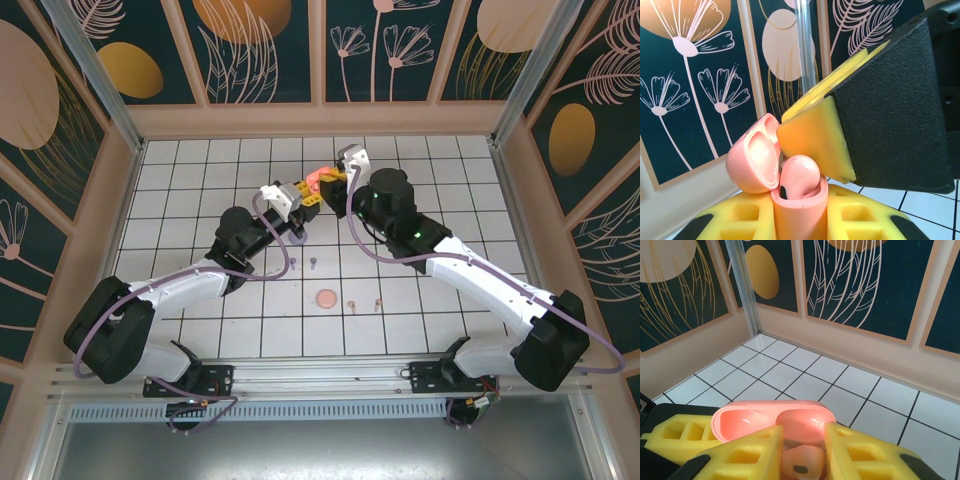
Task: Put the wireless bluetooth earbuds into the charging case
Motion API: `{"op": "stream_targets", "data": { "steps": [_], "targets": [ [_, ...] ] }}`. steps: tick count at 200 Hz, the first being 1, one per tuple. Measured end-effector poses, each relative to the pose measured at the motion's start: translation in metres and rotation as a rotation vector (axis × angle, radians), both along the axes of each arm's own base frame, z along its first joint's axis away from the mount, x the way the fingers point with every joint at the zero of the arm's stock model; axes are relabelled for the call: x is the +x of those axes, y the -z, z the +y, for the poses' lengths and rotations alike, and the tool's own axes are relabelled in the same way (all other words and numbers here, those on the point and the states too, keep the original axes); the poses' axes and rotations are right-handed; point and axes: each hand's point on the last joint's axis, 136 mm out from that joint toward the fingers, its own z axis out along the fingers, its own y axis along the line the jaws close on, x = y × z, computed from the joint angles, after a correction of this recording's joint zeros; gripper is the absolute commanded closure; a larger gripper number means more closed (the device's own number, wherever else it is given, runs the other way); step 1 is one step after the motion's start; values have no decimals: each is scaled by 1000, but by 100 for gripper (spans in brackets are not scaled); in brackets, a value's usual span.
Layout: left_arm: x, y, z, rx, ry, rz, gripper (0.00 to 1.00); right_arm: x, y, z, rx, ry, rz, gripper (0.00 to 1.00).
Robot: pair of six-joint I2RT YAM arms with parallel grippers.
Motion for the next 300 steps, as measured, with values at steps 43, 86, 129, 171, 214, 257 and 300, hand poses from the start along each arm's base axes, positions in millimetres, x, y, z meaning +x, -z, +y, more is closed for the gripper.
{"op": "stream_targets", "data": {
  "steps": [43,86,129,171,214,257,300],
  "targets": [
    [0,0,0,0,-1,1,100,0,1,0,-3,-4,2,69],
    [1,0,0,-1,-4,1,100,0,1,-1,-4,3,2,64],
    [1,0,0,-1,-4,1,100,1,1,-2,-4,13,1,60],
    [1,-1,0,-1,-3,0,100,-1,0,-5,-9,12,7,58],
    [1,-2,0,-4,-3,-3,100,-3,-1,-6,-8,10,8,55],
    [3,-4,-1,-5,-4,-5,100,-5,-2,-7,-9,10,8,53],
    [4,-4,-3,-5,-3,-4,100,-9,-1,-11,-14,8,14,49]
  ]
}}
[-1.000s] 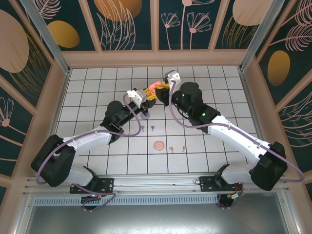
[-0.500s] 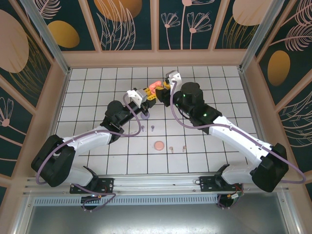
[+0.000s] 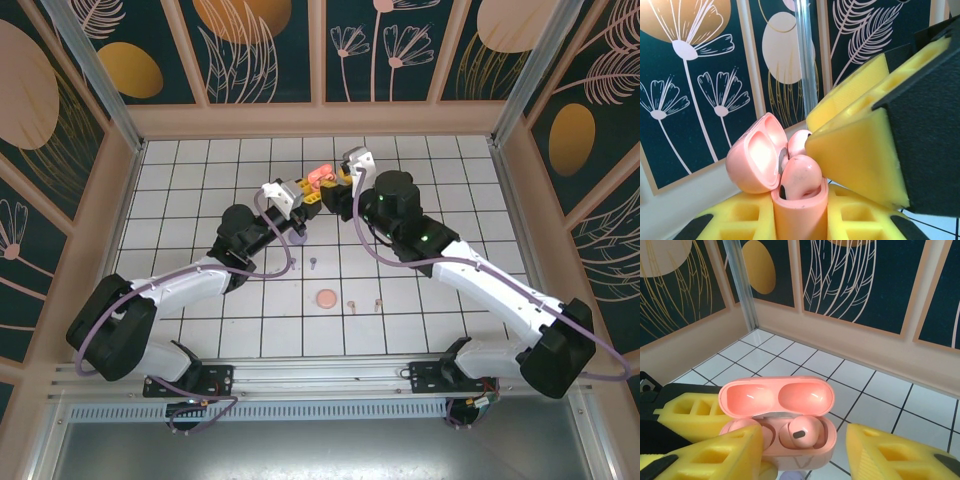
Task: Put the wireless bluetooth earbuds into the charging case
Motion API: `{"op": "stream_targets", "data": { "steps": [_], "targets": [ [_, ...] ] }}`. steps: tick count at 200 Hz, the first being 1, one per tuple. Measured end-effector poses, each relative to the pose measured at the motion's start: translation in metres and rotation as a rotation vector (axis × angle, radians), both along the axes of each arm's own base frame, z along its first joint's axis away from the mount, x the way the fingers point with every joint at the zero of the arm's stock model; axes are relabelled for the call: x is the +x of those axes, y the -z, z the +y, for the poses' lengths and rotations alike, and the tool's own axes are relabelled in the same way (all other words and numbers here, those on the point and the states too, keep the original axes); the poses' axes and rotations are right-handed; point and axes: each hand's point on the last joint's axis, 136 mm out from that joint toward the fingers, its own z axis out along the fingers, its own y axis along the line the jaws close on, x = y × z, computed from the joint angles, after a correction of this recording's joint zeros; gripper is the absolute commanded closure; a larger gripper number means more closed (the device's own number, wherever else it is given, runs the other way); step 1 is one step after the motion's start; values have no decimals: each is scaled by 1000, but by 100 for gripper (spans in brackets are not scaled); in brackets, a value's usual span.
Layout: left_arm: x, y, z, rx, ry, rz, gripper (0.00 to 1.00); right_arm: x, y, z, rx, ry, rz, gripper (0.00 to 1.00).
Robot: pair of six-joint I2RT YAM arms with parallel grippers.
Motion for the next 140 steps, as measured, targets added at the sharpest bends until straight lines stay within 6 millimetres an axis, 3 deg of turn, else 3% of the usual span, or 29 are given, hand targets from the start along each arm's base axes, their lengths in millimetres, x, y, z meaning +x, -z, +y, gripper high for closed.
{"op": "stream_targets", "data": {
  "steps": [98,140],
  "targets": [
    [2,-5,-2,-18,2,-11,100,-13,-2,-8,8,-12,26,33],
    [3,-4,-2,-18,1,-12,100,-17,-11,-20,45,3,44,31]
  ]
}}
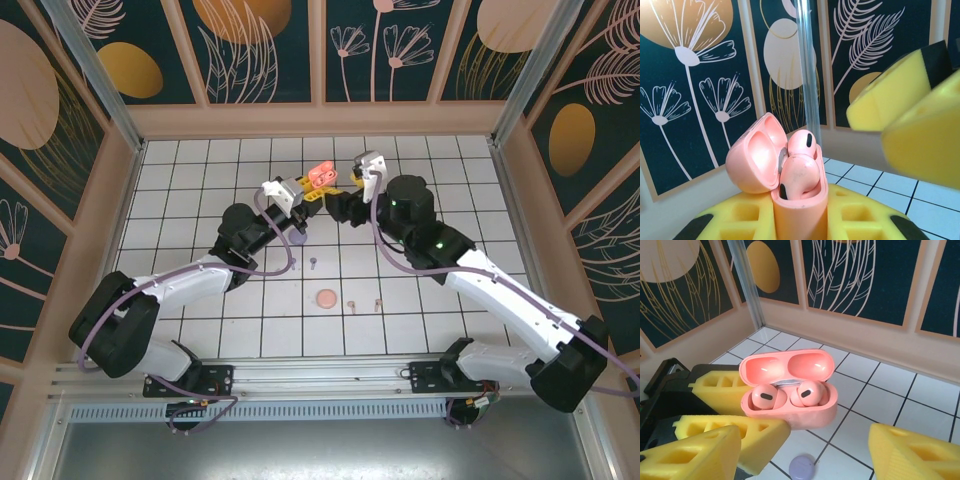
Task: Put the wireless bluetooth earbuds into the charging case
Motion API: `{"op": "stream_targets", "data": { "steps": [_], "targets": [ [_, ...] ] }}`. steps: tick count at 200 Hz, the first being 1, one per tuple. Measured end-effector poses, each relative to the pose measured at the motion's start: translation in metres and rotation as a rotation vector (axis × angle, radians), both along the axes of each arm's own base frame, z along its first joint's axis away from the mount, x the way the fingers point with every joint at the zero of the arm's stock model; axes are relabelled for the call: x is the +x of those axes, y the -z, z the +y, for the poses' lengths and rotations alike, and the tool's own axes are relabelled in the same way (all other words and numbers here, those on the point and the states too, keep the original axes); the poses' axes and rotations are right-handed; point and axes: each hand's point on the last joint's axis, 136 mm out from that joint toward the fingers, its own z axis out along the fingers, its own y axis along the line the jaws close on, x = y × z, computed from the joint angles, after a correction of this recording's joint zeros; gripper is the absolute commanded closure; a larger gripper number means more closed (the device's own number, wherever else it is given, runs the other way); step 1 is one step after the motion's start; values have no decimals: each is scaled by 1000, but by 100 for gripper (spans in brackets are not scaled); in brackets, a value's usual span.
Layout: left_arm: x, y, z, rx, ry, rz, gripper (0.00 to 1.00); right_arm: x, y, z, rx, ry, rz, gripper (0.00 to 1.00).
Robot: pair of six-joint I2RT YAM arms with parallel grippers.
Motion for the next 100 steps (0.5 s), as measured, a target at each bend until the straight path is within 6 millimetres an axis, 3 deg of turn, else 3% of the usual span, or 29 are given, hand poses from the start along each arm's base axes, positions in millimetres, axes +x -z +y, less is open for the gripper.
{"op": "stream_targets", "data": {
  "steps": [65,81,100],
  "targets": [
    [1,0,1,-2,-7,0,100,17,-34,-48,177,122,85,34],
    [1,2,1,0,-7,0,100,23,-40,-56,206,154,121,42],
    [0,5,1,12,-9,-1,100,34,-48,-51,219,160,169,62]
  ]
}}
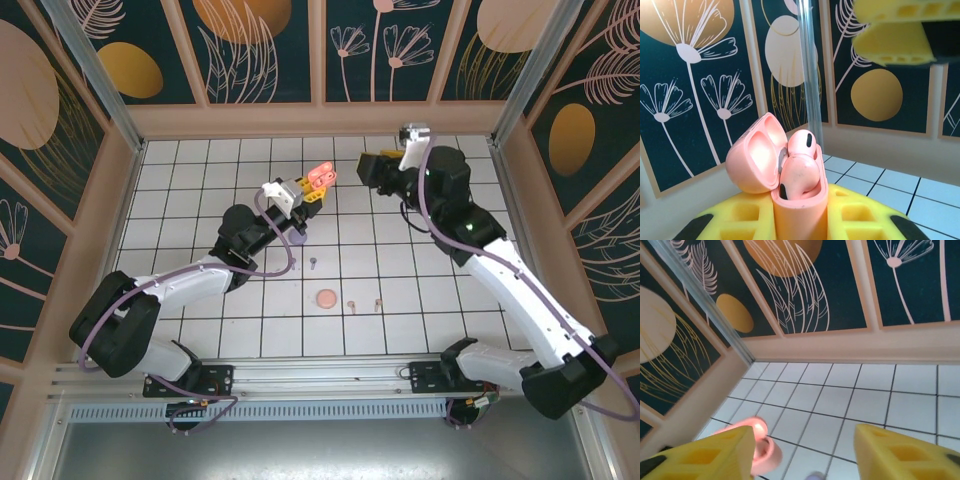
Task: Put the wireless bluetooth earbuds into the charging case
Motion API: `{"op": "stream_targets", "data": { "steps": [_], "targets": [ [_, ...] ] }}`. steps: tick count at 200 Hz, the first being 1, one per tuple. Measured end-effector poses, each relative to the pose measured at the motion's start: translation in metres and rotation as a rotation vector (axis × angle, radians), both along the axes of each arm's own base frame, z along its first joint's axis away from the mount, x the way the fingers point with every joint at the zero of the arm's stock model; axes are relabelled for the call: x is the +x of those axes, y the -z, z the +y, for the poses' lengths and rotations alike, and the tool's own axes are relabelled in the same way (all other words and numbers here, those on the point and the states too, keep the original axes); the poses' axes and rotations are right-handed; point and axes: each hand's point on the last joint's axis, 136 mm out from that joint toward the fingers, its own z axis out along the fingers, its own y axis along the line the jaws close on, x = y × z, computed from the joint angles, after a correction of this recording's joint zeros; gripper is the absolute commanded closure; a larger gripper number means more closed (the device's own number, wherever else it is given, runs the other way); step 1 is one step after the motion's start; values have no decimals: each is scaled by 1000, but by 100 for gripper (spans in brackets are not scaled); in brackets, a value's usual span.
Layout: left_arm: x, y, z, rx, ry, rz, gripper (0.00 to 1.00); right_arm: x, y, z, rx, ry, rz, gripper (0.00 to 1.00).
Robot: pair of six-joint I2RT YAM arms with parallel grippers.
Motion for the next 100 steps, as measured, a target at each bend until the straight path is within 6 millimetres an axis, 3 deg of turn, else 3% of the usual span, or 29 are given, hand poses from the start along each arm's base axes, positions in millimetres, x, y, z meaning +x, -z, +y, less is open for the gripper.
{"op": "stream_targets", "data": {
  "steps": [19,35,100],
  "targets": [
    [0,3,-1,16,0,-5,100,13,-1,13,-9,-19,57,81],
    [-1,4,-2,31,6,-14,100,27,3,26,-34,-41,105,90],
    [-10,16,-11,86,77,-24,100,70,45,74,-145,-141,333,95]
  ]
}}
